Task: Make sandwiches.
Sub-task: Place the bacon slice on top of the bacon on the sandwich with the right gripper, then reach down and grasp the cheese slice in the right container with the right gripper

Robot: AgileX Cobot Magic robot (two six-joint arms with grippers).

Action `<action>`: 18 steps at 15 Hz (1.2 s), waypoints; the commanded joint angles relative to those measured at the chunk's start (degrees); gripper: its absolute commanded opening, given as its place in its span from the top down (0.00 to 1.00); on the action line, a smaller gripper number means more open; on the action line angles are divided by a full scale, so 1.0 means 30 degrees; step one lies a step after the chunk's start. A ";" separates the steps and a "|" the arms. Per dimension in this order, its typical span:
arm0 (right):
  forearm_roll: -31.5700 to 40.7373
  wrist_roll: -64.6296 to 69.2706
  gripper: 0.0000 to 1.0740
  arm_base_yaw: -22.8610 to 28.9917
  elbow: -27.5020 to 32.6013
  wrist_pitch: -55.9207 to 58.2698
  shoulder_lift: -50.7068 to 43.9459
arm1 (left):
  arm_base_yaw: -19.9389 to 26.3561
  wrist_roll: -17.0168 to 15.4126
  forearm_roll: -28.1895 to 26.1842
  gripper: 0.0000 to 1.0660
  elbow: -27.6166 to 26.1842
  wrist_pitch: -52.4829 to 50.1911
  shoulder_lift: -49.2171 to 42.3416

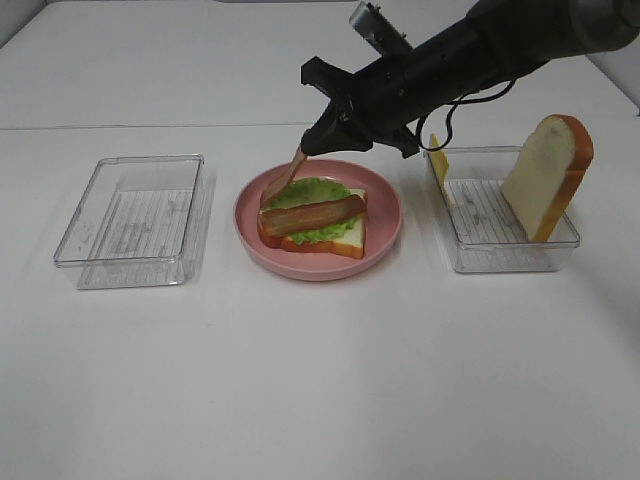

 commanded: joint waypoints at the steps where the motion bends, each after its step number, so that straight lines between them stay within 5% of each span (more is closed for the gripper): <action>1: -0.2559 0.1490 1.00 -0.0019 -0.0115 -0.0076 -0.0344 | -0.0038 0.0057 -0.0115 0.32 0.0038 -0.0191 -0.0382; 4: -0.6035 0.3801 1.00 -0.0019 -0.0115 0.0019 -0.0344 | -0.0038 0.0057 -0.0115 0.32 0.0038 -0.0191 -0.0382; 7: -0.6723 0.4966 0.95 -0.0019 -0.0115 0.0115 -0.0344 | -0.0038 0.0057 -0.0115 0.32 0.0038 -0.0191 -0.0382; 11: -0.6761 0.4966 0.35 -0.0019 -0.0115 0.0516 -0.0344 | -0.0038 0.0057 -0.0115 0.32 0.0038 -0.0191 -0.0382; 12: -0.6761 0.4966 0.29 -0.0019 -0.0115 0.0688 -0.0344 | -0.0038 0.0057 -0.0115 0.32 0.0038 -0.0191 -0.0382; 18: -0.8728 0.5176 0.29 -0.0019 -0.0115 0.2387 -0.1948 | -0.0038 0.0057 -0.0115 0.32 0.0038 -0.0191 -0.0382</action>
